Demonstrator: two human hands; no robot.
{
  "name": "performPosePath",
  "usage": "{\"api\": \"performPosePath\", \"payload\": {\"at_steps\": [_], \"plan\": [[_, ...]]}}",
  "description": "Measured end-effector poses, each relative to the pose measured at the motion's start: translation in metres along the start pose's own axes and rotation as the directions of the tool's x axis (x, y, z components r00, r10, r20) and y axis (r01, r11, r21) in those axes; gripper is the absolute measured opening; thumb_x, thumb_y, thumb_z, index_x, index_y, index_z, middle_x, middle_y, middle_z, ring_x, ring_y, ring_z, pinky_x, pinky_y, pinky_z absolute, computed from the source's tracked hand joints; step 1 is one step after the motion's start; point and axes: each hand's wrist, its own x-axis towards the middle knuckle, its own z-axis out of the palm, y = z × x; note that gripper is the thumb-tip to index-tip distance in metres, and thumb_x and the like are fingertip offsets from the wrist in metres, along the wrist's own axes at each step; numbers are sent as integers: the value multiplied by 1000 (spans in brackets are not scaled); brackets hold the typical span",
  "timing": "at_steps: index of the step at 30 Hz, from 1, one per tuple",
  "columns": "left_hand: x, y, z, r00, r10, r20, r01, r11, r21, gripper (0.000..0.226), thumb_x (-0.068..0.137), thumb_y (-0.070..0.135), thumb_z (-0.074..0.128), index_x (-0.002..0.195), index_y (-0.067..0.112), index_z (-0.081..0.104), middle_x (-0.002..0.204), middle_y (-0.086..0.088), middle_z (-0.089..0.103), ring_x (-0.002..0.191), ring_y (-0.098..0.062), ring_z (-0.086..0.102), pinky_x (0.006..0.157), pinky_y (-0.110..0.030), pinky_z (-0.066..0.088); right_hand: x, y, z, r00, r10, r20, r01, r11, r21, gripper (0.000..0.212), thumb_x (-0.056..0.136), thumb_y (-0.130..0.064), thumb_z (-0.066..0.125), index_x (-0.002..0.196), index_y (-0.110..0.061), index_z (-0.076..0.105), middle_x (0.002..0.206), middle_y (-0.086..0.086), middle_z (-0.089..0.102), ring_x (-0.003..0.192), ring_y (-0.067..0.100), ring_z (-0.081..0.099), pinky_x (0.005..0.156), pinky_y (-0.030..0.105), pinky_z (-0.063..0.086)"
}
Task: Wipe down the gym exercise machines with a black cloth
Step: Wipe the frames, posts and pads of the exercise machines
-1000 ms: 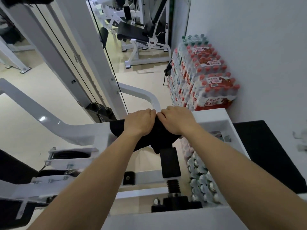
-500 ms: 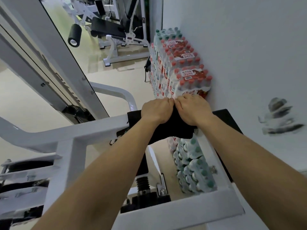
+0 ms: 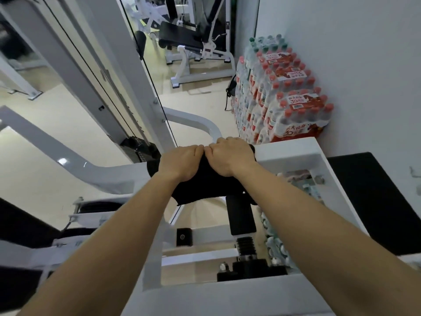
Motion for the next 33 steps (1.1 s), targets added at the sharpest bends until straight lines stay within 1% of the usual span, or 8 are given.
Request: {"api": "performPosePath", "payload": {"at_steps": [6, 11, 16, 19, 24, 28, 30, 33], "plan": [[13, 3, 3, 996, -72, 56, 76, 994, -77, 40, 106, 33, 17, 103, 22, 56, 106, 0, 64, 90, -24, 56, 72, -37, 37, -5, 10, -2, 999, -39, -19, 38, 999, -30, 58, 103, -44, 13, 116, -17, 62, 118, 12, 62, 104, 32, 58, 90, 44, 39], [44, 63, 2, 996, 41, 77, -33, 994, -106, 42, 105, 37, 14, 113, 27, 54, 124, -2, 63, 107, -30, 60, 85, -44, 46, -26, 78, -16, 999, 36, -16, -38, 993, -109, 61, 102, -48, 10, 121, -21, 61, 119, 12, 63, 106, 33, 60, 96, 48, 42], [77, 144, -4, 981, 176, 87, -165, 979, -121, 41, 105, 35, 13, 112, 27, 52, 124, -4, 63, 107, -30, 59, 83, -42, 43, -58, 149, -28, 986, 165, 3, -163, 978, -130, 63, 97, -45, 0, 122, -25, 55, 117, 10, 63, 105, 34, 60, 95, 51, 44], [89, 183, -5, 974, 212, 79, -200, 970, -138, 41, 104, 35, 14, 112, 27, 53, 119, -5, 64, 102, -29, 59, 81, -42, 44, -77, 178, -29, 963, 268, 2, -267, 962, -62, 65, 97, -50, 1, 129, -25, 51, 129, 8, 61, 114, 31, 58, 101, 50, 41], [88, 230, 0, 953, 302, -32, -303, 952, -40, 45, 104, 38, 13, 125, 25, 50, 120, -4, 60, 107, -30, 59, 71, -42, 41, -117, 199, -35, 927, 366, 87, -366, 930, -14, 52, 105, -35, 14, 153, -22, 30, 155, 4, 40, 137, 28, 42, 114, 48, 24], [72, 258, 6, 946, 313, -88, -317, 948, -31, 57, 101, 47, 13, 133, 20, 52, 138, -8, 51, 127, -30, 48, 99, -49, 39, -152, 210, -30, 890, 446, 94, -445, 895, -29, 56, 104, -40, 12, 158, -27, 8, 166, 1, 10, 152, 25, 8, 123, 48, 8], [64, 269, 6, 932, 348, -96, -355, 932, -70, 55, 103, 46, 17, 142, 20, 48, 154, -6, 39, 144, -27, 32, 116, -49, 24, -172, 210, -26, 879, 472, 66, -472, 881, -17, 57, 104, -42, 13, 158, -31, 1, 167, 0, 0, 153, 25, -1, 123, 49, 4], [44, 284, 8, 893, 444, -77, -450, 886, -109, 59, 105, 45, 16, 156, 17, 27, 165, -4, 20, 154, -21, 11, 124, -48, 4, -205, 205, -19, 856, 516, 40, -516, 857, -3, 59, 103, -42, 13, 158, -32, -7, 166, -2, -9, 153, 24, -6, 123, 49, 3]]}}
